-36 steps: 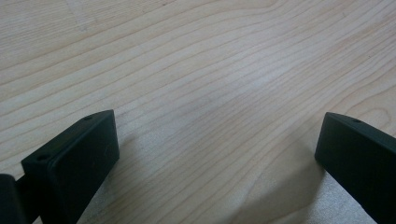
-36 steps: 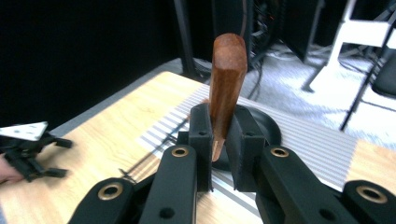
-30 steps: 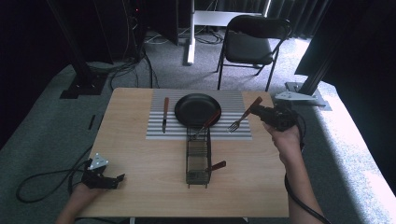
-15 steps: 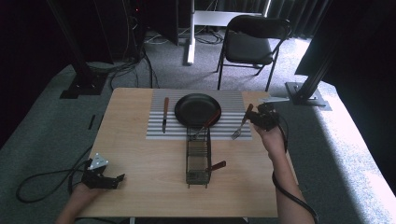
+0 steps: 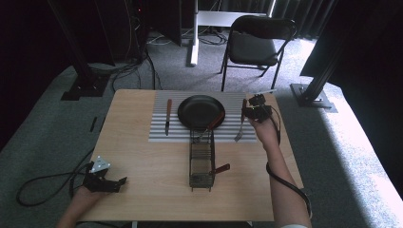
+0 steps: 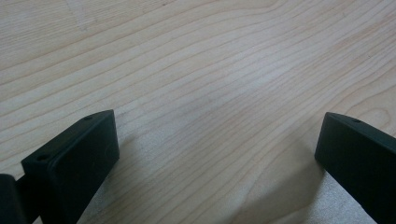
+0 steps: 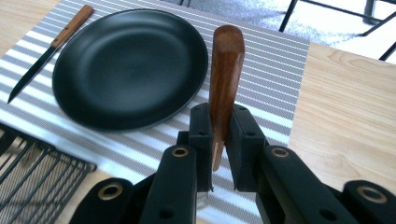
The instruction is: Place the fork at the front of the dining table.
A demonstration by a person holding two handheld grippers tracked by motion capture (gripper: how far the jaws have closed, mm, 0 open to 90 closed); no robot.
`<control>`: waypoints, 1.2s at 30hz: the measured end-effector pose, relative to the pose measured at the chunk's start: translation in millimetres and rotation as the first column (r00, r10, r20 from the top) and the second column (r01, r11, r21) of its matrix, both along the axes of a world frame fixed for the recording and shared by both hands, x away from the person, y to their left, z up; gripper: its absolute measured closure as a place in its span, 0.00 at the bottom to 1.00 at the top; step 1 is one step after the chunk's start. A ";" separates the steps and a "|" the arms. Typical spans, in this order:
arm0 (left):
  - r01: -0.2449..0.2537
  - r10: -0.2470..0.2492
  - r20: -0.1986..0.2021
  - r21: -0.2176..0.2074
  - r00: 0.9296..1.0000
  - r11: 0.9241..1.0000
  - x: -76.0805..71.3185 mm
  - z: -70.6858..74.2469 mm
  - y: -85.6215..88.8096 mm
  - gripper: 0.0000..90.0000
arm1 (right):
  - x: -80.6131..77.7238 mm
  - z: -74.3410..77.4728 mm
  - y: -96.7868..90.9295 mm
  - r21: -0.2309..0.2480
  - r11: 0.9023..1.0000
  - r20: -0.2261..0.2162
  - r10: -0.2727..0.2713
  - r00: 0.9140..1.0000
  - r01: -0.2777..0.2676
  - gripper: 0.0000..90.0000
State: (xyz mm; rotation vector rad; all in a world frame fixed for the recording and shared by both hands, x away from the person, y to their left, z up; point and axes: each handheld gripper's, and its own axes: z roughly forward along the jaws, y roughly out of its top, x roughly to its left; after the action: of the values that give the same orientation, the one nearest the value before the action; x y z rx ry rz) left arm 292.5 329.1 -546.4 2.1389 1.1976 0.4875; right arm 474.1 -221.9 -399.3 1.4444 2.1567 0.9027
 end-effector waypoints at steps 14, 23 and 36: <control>-0.002 0.002 0.000 0.000 1.000 1.000 -0.4 0.0 0.1 0.00 | 63.3 -14.1 27.2 -0.044 0.997 -0.096 -0.060 0.994 0.056 0.90; -0.002 0.002 0.000 0.001 1.000 1.000 -0.4 0.0 0.2 0.00 | 95.5 -32.9 32.2 -0.042 0.995 -0.170 -0.093 0.981 0.087 0.90; -0.002 0.002 0.000 0.000 1.000 1.000 -0.4 -0.1 0.2 0.00 | 135.8 -94.0 36.6 -0.041 0.980 -0.297 -0.199 0.934 0.196 0.90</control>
State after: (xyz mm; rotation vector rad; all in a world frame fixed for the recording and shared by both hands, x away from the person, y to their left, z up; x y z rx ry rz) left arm 292.1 329.3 -546.4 2.1379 1.1998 0.4888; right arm 609.9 -185.3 -493.3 1.8557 2.1636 0.6309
